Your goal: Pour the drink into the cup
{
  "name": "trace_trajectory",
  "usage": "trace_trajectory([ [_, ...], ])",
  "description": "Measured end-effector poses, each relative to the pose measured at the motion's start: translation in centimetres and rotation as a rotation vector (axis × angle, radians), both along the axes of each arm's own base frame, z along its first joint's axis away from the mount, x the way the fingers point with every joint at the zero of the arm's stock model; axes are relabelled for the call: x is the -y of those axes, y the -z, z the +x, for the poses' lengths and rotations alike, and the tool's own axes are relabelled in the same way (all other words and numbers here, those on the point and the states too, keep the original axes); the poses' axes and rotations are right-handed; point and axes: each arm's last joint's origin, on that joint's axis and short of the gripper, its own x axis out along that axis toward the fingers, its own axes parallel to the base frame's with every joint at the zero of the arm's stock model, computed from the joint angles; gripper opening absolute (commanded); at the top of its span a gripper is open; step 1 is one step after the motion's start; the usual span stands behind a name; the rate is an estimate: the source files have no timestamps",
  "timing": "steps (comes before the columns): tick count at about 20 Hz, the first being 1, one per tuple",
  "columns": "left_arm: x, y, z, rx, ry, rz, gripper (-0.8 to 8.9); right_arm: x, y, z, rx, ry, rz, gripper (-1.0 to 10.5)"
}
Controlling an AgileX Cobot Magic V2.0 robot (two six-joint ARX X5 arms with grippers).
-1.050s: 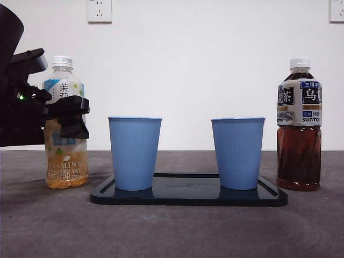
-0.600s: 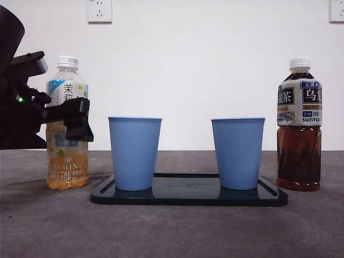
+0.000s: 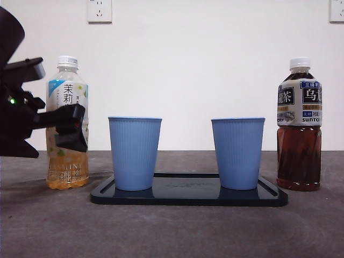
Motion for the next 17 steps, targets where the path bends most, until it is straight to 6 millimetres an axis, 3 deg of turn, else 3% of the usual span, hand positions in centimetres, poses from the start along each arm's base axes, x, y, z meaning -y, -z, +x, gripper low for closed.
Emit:
trace_trajectory([
  [6, -0.7, -2.6, -2.5, -0.061, 0.014, 0.001, 5.04, 0.0, 0.0, 0.0, 0.000, 0.000, 0.000, 4.2],
  [17, -2.2, -8.4, -9.9, -0.032, 0.180, -0.116, 4.90, 0.2, 0.1, 0.3, -0.002, 0.077, -0.027, 4.2],
])
